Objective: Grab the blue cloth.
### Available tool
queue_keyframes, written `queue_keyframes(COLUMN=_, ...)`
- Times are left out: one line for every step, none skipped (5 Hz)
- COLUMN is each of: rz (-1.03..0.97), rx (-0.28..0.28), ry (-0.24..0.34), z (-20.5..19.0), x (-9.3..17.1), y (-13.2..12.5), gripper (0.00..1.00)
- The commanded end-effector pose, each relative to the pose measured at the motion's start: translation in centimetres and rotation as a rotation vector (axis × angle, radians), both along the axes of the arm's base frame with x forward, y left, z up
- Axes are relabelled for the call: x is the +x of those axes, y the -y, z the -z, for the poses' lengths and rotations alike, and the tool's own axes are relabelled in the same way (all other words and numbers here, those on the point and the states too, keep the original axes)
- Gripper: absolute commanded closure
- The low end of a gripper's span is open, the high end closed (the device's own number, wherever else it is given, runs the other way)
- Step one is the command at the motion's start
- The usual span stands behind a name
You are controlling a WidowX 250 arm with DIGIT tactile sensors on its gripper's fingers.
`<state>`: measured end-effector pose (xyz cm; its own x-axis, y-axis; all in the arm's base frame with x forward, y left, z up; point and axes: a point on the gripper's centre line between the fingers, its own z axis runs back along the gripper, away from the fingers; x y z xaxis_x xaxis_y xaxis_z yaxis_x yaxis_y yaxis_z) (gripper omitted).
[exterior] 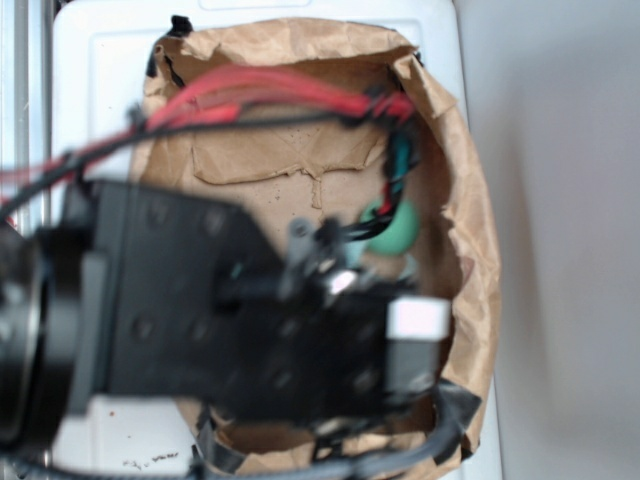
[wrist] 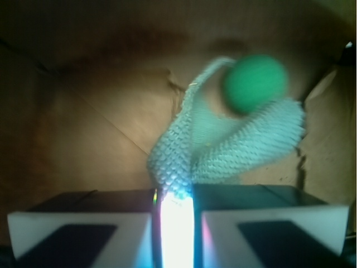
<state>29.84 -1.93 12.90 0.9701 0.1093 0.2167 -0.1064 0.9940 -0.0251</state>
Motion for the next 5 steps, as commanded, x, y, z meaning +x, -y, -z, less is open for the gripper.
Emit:
queue_keyframes(rz=-0.056, rx=-0.036, ry=0.030, z=-6.5, x=0.8, y=-1.9, gripper=1.00)
queue_keyframes(rz=-0.113, rx=-0.016, ry=0.054, z=-8.1, x=-0.1, y=-2.3, gripper=1.00)
queue_keyframes(rz=-0.089, rx=-0.044, ry=0.061, z=-9.1, x=-1.2, y=-3.1, gripper=1.00)
queue_keyframes(rz=-0.111, rx=-0.028, ry=0.111, z=-8.9, x=-2.3, y=-3.3, gripper=1.00)
queue_keyframes(rz=-0.114, rx=0.002, ry=0.136, z=-8.5, x=-2.2, y=-3.2, gripper=1.00)
